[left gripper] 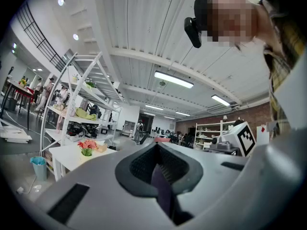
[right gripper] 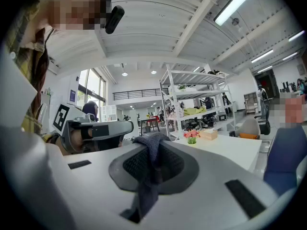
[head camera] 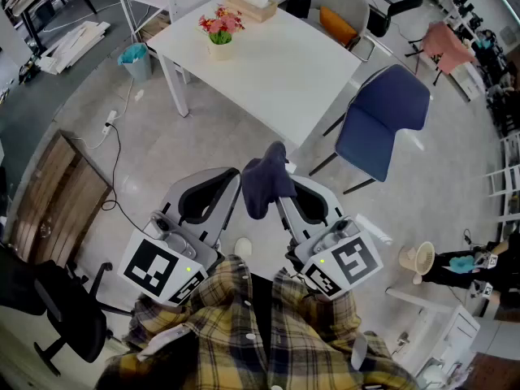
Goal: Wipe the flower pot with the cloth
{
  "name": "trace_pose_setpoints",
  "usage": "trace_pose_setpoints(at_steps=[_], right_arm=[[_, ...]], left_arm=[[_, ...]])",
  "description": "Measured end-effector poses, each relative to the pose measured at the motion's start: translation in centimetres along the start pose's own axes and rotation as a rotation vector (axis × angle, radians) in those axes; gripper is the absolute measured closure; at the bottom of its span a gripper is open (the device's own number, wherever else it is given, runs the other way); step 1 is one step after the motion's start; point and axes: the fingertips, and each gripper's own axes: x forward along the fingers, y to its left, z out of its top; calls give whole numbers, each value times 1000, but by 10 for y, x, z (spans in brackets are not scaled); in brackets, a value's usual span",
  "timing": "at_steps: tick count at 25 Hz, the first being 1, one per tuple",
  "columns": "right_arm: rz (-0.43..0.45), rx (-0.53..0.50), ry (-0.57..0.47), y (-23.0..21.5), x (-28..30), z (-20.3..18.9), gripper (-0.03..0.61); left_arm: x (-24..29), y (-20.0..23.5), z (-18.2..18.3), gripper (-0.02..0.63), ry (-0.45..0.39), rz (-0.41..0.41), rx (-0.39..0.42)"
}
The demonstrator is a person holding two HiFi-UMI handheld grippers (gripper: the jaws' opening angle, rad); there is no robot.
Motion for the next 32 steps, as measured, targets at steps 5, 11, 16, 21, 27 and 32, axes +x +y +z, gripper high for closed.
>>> trace_pose_setpoints(at_steps=[5, 11, 16, 21, 27, 32], right_arm=[[1, -2, -4, -5, -8, 0, 566], [15, -2, -5, -10, -21, -3, 566], [40, 1, -3, -14, -31, -7, 566], [53, 14, 5, -17, -20, -11, 566], [63, 19, 14, -23, 21, -16, 566], [31, 14, 18, -38, 72, -8, 566]], left_arm=[[4, -7, -1, 611, -3, 8, 8], [6, -18, -5, 609, -10, 28, 12], [3, -27, -11, 609, -11, 65, 20], [2, -15, -13, 609, -6, 93, 20], [11, 26, -16, 609, 0, 96, 15], [30, 82, -2, 609, -5, 74, 17]])
